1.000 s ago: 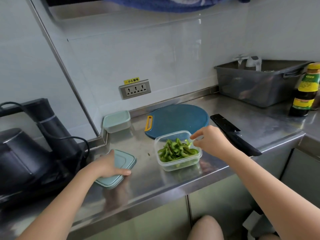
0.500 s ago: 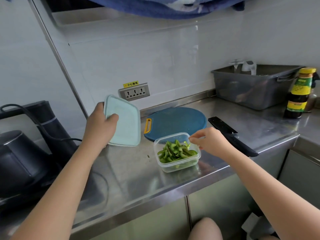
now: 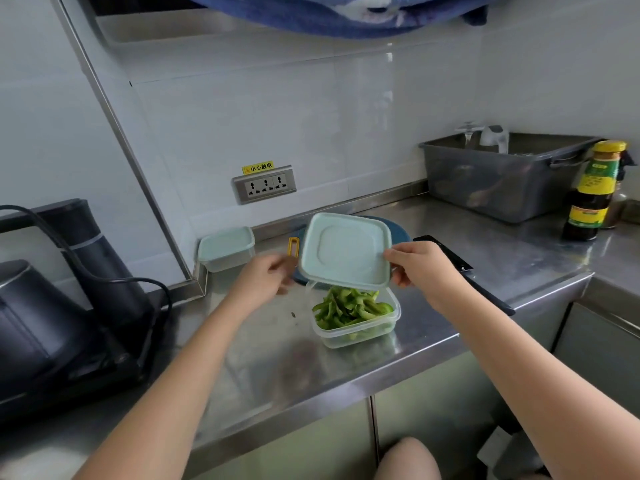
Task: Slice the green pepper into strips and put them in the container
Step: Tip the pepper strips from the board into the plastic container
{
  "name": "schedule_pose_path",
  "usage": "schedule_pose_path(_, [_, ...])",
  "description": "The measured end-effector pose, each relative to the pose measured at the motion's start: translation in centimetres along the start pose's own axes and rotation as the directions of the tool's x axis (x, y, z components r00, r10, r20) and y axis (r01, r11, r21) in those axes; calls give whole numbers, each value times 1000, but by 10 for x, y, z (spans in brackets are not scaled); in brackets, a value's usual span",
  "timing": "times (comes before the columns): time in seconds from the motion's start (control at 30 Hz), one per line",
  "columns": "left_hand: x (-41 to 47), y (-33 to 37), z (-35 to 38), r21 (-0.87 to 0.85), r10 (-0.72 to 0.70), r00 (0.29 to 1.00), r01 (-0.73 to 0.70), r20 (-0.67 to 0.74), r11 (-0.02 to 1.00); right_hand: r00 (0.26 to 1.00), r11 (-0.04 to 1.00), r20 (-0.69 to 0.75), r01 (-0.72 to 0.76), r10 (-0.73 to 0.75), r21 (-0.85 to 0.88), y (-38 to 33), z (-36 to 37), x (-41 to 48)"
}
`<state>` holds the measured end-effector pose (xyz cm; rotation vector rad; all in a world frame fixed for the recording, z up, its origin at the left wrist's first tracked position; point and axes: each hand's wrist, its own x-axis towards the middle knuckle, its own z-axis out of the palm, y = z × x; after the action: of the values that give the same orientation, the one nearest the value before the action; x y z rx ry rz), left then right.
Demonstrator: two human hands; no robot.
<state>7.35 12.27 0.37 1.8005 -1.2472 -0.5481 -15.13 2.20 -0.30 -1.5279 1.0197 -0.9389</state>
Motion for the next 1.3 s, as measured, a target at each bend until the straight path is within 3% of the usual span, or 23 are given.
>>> schedule_pose_path(0.03, [2, -15, -1, 177, 11, 999, -17, 34, 984, 999, 999, -20, -25, 25, 32, 3, -4, 2])
schedule_pose_path(0.1, [3, -43, -1, 349, -15, 992, -30, 125, 937, 998, 993, -31, -59, 63, 104, 9, -10, 7])
schedule_pose_path(0.33, [13, -67, 3, 450, 60, 990, -112, 129, 886, 992, 979, -55, -98, 110, 179, 15, -19, 14])
schedule_pose_path(0.43, [14, -64, 3, 451, 78, 982, -148, 171, 880, 992, 980, -49, -109, 118, 165, 17, -18, 15])
schedule_pose_path(0.53, [13, -52, 6, 294, 73, 996, -85, 54, 952, 989, 979, -58, -123, 134, 162, 19, -17, 14])
schedule_pose_path(0.6, [10, -36, 9, 159, 134, 991, -133, 4, 978, 986, 975, -73, -137, 152, 176, 18, -17, 14])
schedule_pose_path(0.67, [6, -22, 13, 148, 218, 975, -223, 51, 964, 983, 974, -77, -152, 166, 169, 18, -17, 15])
schedule_pose_path(0.77, [2, -13, 21, 183, 264, 959, -280, 108, 943, 989, 988, -37, -144, 146, 50, 20, -16, 13])
schedule_pose_path(0.9, [6, -18, 22, 50, 98, 994, -101, 52, 994, 997, 974, -20, -72, 69, -213, 26, -7, 12])
schedule_pose_path(1.0, [5, -21, 23, 54, 32, 997, -36, 69, 998, 1000, 916, 8, -8, 13, -400, 27, 2, 11])
schedule_pose_path(1.13, [2, -17, 23, 60, 21, 991, -29, 129, 998, 1000, 889, -9, 15, -22, -458, 26, 3, 13])
schedule_pose_path(1.3, [5, -19, 21, 232, 51, 998, -56, 26, 971, 999, 841, 17, 39, -36, -540, 25, 3, 11])
